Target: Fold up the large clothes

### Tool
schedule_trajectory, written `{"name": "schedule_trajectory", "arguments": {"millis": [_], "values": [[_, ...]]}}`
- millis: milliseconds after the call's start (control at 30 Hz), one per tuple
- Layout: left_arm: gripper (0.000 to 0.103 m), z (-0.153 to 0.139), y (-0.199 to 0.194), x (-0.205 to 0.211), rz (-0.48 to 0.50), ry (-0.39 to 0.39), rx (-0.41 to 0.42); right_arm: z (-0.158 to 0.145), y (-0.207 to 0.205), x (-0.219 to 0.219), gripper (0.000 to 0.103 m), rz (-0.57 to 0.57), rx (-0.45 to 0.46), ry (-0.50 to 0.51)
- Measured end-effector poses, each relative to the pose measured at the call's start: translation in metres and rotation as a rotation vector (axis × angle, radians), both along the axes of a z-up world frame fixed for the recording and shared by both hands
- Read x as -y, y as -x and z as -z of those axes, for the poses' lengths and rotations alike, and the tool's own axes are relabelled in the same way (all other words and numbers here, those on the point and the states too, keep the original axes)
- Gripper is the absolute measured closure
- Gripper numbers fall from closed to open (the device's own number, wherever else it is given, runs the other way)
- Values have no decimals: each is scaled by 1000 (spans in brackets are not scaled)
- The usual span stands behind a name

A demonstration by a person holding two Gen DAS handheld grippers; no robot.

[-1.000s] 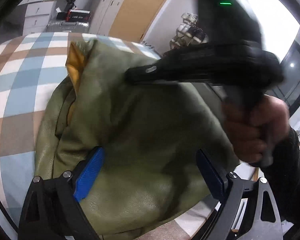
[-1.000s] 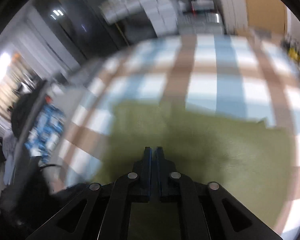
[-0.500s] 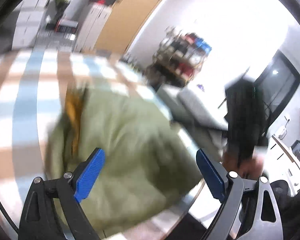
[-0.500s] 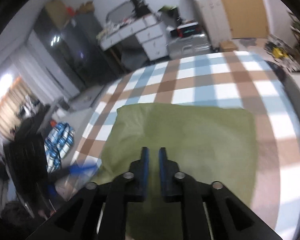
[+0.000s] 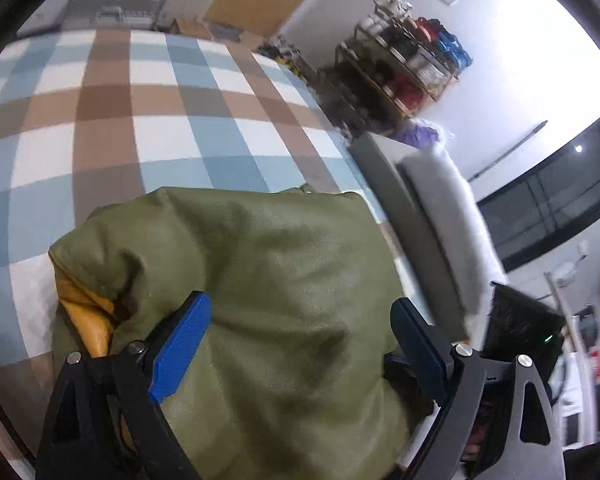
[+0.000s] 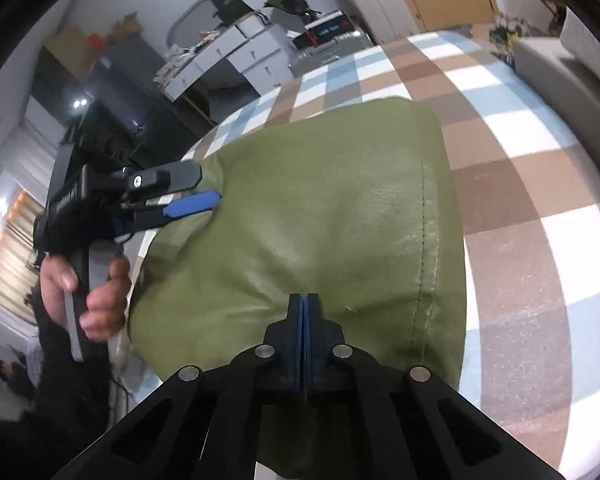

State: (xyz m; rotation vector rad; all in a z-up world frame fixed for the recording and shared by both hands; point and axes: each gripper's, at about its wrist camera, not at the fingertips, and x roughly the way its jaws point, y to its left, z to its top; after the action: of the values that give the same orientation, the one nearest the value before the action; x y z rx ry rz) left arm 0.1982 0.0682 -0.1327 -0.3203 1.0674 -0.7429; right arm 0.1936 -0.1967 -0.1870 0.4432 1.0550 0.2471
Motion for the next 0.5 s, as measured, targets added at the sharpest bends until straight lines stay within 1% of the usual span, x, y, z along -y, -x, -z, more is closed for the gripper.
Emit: {"name": "schedule_trajectory", "arguments": {"millis": [33,67,133,167,200,233,267,300,333,367,400,433,467,500], "values": [[16,0,5,6,2,-46,37,2,-2,2,103,-5,-6,-13],[16,-2,12,14,0,-114,84,3,-4,5,103,-10,-11,-30],[16,-9,20,29,-11,-228,140,7,-4,12,103,1,-21,-64],[15,-13,22,30,-29,-242,143,6,-1,12,103,5,-20,-62],[15,-18,20,29,-43,-236,133,1,2,10,103,5,-18,-42],[15,-25,23,25,-44,-213,124,-7,3,7,98,-7,-17,-24],[15,-32,31,21,-34,-181,123,-17,4,6,96,-26,3,-22],[15,-40,43,16,-29,-157,137,-25,6,6,96,-34,36,-24],[15,-44,49,13,-30,-152,153,-44,7,10,94,-26,117,-18],[15,-48,61,10,-25,-146,178,-55,5,12,85,-21,161,-12],[15,-48,70,9,-10,-146,186,-66,-2,15,70,-15,201,5],[15,-42,72,13,-6,-153,175,-72,-12,18,62,-8,219,22],[15,-34,68,17,-4,-163,156,-74,-25,19,59,1,210,49],[15,-20,64,21,5,-179,127,-71,-40,17,59,3,183,78]]}}
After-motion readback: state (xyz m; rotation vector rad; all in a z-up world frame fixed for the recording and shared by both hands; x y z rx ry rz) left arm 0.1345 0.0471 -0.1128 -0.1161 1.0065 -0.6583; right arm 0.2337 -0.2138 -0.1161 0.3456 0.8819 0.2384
